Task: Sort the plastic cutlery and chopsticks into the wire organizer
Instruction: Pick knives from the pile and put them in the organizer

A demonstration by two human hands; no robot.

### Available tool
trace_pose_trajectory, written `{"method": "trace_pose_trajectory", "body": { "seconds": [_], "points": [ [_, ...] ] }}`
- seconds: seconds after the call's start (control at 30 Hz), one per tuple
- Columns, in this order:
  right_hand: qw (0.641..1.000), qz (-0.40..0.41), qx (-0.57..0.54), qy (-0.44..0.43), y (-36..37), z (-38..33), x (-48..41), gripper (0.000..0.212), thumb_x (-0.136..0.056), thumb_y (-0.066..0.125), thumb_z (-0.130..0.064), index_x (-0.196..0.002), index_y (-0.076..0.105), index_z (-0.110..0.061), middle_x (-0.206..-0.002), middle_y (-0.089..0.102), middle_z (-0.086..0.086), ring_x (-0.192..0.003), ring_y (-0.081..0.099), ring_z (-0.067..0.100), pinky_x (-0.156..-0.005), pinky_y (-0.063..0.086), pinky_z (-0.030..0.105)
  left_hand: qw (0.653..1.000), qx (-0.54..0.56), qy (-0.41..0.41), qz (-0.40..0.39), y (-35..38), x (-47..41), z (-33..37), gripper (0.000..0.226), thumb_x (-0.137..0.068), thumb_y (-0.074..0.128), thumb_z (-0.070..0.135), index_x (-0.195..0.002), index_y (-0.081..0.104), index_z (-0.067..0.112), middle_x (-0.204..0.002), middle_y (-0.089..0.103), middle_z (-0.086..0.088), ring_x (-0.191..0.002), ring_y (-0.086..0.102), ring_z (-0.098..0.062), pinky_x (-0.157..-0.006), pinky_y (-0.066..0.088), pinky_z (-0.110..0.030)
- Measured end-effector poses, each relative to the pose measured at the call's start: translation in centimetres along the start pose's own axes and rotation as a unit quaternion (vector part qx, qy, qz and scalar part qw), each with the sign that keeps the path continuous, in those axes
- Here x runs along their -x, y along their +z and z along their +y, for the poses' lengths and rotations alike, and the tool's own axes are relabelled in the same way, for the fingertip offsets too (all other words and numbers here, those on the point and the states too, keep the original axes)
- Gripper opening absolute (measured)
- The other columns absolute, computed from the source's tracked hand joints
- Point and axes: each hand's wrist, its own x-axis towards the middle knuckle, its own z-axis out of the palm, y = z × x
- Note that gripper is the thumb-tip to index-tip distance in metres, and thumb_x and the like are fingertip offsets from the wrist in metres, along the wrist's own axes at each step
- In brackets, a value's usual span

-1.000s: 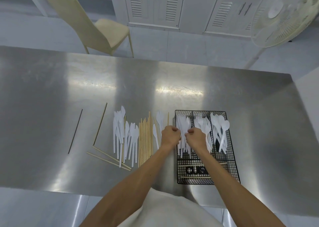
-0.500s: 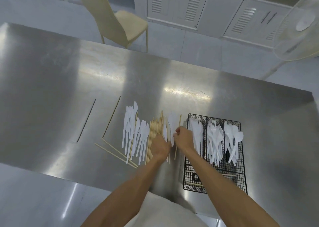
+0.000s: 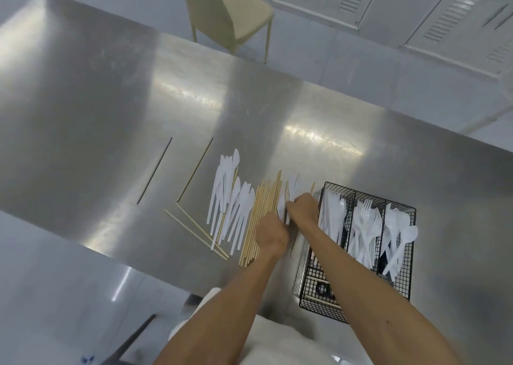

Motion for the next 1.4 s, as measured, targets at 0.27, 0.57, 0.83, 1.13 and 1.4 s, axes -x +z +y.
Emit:
{"method": "trace_pose_trajectory", "body": {
  "seconds": [0.27, 0.57, 0.83, 1.13, 1.4],
  "points": [
    [0.999, -0.025, 0.005, -0.024, -0.2, 0.9, 0.1, 0.017, -0.082, 0.057, -0.003, -0.07, 0.047, -0.009, -0.058, 0.039, 0.003, -0.047, 0.037, 0.015, -0.043, 0.024, 0.022, 1.0, -0.02, 0.006, 0.02, 0.8, 0.2, 0.4, 0.02, -0.091, 0.065, 0.026, -0.099, 0.068, 0.007, -0.096, 0.071, -0.009, -0.082, 0.067, -0.026, -0.062, 0.043, -0.031],
    [0.998, -0.046, 0.013, -0.036, -1.5, 1.2, 0.2, 0.03, -0.083, 0.059, -0.004, -0.059, 0.042, -0.013, -0.05, 0.037, 0.0, -0.042, 0.037, 0.015, -0.044, 0.028, 0.022, 1.0, -0.02, 0.019, 0.014, 0.7, -0.3, 0.1, 0.024, -0.094, 0.064, 0.031, -0.101, 0.065, 0.008, -0.095, 0.07, -0.008, -0.086, 0.068, -0.025, -0.062, 0.046, -0.032],
    [0.998, -0.03, -0.029, -0.047, -1.8, 1.0, 0.7, 0.009, -0.093, 0.047, -0.015, -0.088, 0.047, -0.008, -0.078, 0.049, 0.003, -0.069, 0.052, 0.02, -0.054, 0.037, 0.029, 0.99, 0.102, 0.08, 0.047, -3.4, -1.7, -2.4, 0.01, -0.088, 0.062, 0.015, -0.089, 0.054, 0.009, -0.077, 0.059, -0.004, -0.066, 0.054, -0.015, -0.057, 0.046, -0.029],
    [0.998, 0.012, -0.018, -0.053, 0.1, 1.6, 0.8, 0.018, -0.089, 0.061, -0.007, -0.082, 0.044, -0.011, -0.073, 0.045, 0.002, -0.061, 0.043, 0.015, -0.05, 0.033, 0.026, 0.994, 0.076, -0.017, 0.071, -5.7, -2.8, -6.1, 0.031, -0.096, 0.062, 0.026, -0.118, 0.05, 0.006, -0.107, 0.061, -0.008, -0.094, 0.066, -0.027, -0.076, 0.056, -0.032],
    [1.0, -0.008, 0.022, -0.008, 1.0, 0.9, 0.4, 0.023, -0.09, 0.055, -0.004, -0.071, 0.045, -0.01, -0.068, 0.049, 0.004, -0.061, 0.051, 0.019, -0.046, 0.033, 0.023, 0.995, 0.062, -0.044, 0.063, -5.3, -2.9, -6.3, 0.022, -0.094, 0.062, 0.021, -0.102, 0.067, 0.002, -0.098, 0.07, -0.011, -0.09, 0.068, -0.03, -0.08, 0.057, -0.04]
  ]
}}
